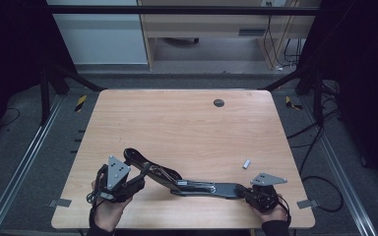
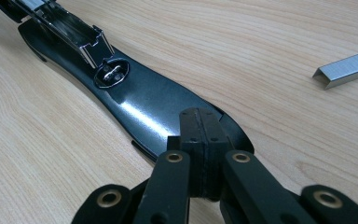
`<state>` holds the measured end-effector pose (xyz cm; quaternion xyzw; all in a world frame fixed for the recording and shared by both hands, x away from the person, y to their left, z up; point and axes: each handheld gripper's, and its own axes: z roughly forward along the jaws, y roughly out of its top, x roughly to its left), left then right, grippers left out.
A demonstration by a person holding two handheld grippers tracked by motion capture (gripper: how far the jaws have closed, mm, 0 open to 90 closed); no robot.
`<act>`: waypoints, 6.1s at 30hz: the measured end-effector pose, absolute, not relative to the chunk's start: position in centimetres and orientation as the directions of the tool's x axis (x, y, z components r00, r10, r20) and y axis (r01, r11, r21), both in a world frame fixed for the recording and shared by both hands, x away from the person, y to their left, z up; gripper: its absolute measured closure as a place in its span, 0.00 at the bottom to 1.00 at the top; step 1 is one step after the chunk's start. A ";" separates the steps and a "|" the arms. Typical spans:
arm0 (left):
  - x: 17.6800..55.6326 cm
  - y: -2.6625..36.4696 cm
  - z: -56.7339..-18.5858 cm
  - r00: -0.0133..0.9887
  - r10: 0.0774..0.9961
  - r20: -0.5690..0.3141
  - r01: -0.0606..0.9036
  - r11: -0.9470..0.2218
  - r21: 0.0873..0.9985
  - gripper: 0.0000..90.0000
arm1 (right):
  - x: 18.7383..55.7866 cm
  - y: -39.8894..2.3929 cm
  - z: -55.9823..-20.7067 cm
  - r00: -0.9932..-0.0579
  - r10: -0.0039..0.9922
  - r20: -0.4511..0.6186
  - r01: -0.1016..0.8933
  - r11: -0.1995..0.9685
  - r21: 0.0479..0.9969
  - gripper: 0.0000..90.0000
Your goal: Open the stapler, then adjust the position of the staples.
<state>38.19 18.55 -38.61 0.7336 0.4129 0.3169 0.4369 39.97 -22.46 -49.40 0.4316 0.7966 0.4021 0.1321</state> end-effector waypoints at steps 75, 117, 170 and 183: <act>39.7 23.9 -46.5 0.426 0.890 0.161 0.497 -0.378 0.781 0.32 | 42.5 -24.9 -48.1 -0.384 0.923 0.033 0.605 0.225 0.764 0.55; 40.2 23.6 -46.8 0.443 0.879 0.177 0.498 -0.405 0.767 0.33 | 49.0 -22.9 -48.1 -0.170 0.985 0.012 0.721 0.116 0.684 0.65; 40.1 23.6 -46.8 0.451 0.874 0.182 0.502 -0.417 0.758 0.33 | 45.9 -25.6 -48.3 -0.446 0.895 -0.025 0.697 0.365 0.617 0.80; 40.2 23.7 -46.8 0.453 0.873 0.180 0.507 -0.419 0.753 0.33 | 46.6 -24.9 -47.7 -0.440 0.897 -0.050 0.714 0.383 0.586 0.81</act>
